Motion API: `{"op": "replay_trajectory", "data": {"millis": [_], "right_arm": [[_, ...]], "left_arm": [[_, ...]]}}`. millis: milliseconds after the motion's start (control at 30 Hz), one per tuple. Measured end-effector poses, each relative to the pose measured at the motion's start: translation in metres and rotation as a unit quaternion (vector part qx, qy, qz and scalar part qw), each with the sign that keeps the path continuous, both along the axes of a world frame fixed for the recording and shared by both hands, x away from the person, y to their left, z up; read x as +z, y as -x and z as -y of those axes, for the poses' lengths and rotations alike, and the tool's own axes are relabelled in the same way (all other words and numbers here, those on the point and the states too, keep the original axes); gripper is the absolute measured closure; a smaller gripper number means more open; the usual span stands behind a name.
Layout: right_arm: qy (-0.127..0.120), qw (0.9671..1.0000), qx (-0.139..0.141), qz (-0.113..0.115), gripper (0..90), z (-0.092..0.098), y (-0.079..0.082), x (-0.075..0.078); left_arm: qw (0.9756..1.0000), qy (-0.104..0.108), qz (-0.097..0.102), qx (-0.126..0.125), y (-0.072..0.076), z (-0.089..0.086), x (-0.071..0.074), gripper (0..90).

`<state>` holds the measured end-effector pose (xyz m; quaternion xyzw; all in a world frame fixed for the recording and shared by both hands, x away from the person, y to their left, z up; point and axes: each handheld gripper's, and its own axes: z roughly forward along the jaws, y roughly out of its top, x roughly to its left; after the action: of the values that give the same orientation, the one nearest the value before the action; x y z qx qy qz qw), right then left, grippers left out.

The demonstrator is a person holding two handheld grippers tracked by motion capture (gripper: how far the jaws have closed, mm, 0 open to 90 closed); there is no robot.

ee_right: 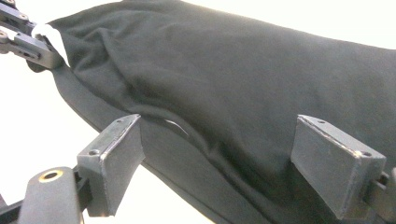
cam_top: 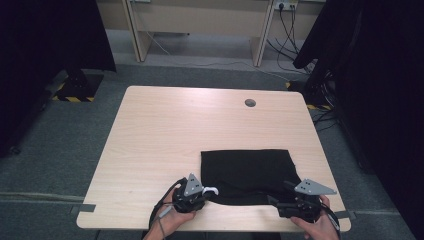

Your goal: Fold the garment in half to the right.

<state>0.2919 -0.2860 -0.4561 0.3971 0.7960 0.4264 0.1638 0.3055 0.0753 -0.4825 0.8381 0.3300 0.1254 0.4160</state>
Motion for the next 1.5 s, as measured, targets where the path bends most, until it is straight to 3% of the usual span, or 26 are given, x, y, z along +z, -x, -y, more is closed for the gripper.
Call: {"op": "replay_trajectory", "data": {"millis": [333, 767, 1067, 1500], "right_arm": [[0.004, 0.9998, 0.017, -0.001, 18.1, -0.015, -0.013, 0.006], [0.010, 0.9986, 0.052, -0.006, 18.6, -0.050, -0.045, 0.011], [0.013, 0.9982, 0.058, -0.004, 18.7, -0.067, -0.072, 0.015], [0.012, 0.9969, 0.077, -0.006, 19.2, -0.096, -0.098, 0.019]], "left_arm": [[0.9999, 0.008, -0.008, 0.002, -0.001, -0.002, 0.000, 74.5], [0.9999, 0.011, -0.012, 0.003, -0.002, -0.002, 0.000, 74.6], [0.9996, 0.021, -0.021, 0.002, -0.003, -0.004, -0.001, 74.6], [0.9993, 0.026, -0.026, 0.002, -0.004, -0.005, -0.001, 74.7]]}}
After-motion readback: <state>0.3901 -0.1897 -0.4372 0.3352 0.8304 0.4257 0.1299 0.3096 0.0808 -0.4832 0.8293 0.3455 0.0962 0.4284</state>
